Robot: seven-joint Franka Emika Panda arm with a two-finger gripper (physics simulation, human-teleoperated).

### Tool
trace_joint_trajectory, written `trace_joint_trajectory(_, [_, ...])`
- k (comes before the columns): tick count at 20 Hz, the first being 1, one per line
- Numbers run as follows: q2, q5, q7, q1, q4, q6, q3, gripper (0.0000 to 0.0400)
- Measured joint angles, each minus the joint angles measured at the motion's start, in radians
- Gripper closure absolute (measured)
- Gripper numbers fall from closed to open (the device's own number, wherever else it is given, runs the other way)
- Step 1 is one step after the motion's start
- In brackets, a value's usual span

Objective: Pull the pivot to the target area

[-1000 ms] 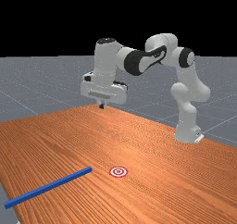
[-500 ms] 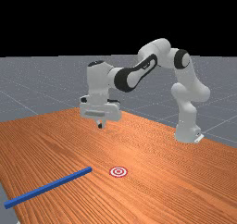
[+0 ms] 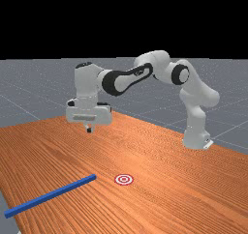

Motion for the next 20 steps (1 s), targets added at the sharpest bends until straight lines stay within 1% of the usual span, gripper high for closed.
trace_joint_trajectory(1, [-0.006, 0.008, 0.031, 0.003, -0.023, 0.045, -0.003, 0.0400])
trace_joint_trajectory(2, [0.054, -0.016, 0.046, 0.009, 0.089, -0.032, -0.016, 0.0400])
trace_joint_trajectory(3, [0.139, 0.047, 0.025, -0.029, 0.248, -0.113, 0.029, 0.0400])
trace_joint_trajectory(4, [0.113, 0.009, 0.037, -0.008, 0.192, -0.081, 0.001, 0.0400])
trace_joint_trajectory(5, [0.114, 0.009, 0.037, -0.008, 0.192, -0.081, 0.001, 0.0400])
trace_joint_trajectory(6, [0.165, 0.012, 0.039, -0.014, 0.285, -0.121, 0.004, 0.0400])
trace_joint_trajectory(7, [0.166, 0.012, 0.039, -0.014, 0.284, -0.121, 0.004, 0.0400])
trace_joint_trajectory(8, [0.060, 0.021, 0.027, -0.007, 0.054, 0.099, 0.005, 0.0400])
trace_joint_trajectory(9, [0.034, 0.026, 0.021, -0.006, -0.017, 0.182, 0.008, 0.0400])
trace_joint_trajectory(10, [0.024, 0.028, 0.019, -0.005, -0.052, 0.218, 0.008, 0.0400])
trace_joint_trajectory(11, [-0.014, 0.066, -0.027, -0.026, -0.186, 0.463, 0.047, 0.0400])
trace_joint_trajectory(12, [-0.017, 0.060, -0.019, -0.019, -0.210, 0.474, 0.038, 0.0400])
trace_joint_trajectory(13, [0.001, 0.036, 0.009, -0.003, -0.172, 0.365, 0.013, 0.0400])
trace_joint_trajectory(14, [0.013, 0.033, 0.013, -0.002, -0.170, 0.359, 0.011, 0.0400])
trace_joint_trajectory(15, [0.017, 0.035, 0.010, -0.002, -0.190, 0.392, 0.012, 0.0400])
trace_joint_trajectory(16, [0.087, 0.047, 0.008, -0.016, -0.058, 0.230, 0.024, 0.0400])
trace_joint_trajectory(18, [0.102, 0.048, 0.007, -0.017, -0.068, 0.250, 0.025, 0.0400])
trace_joint_trajectory(19, [0.104, 0.032, 0.017, -0.008, -0.076, 0.260, 0.014, 0.0400])
trace_joint_trajectory(20, [0.109, 0.034, 0.016, -0.009, -0.078, 0.268, 0.015, 0.0400])
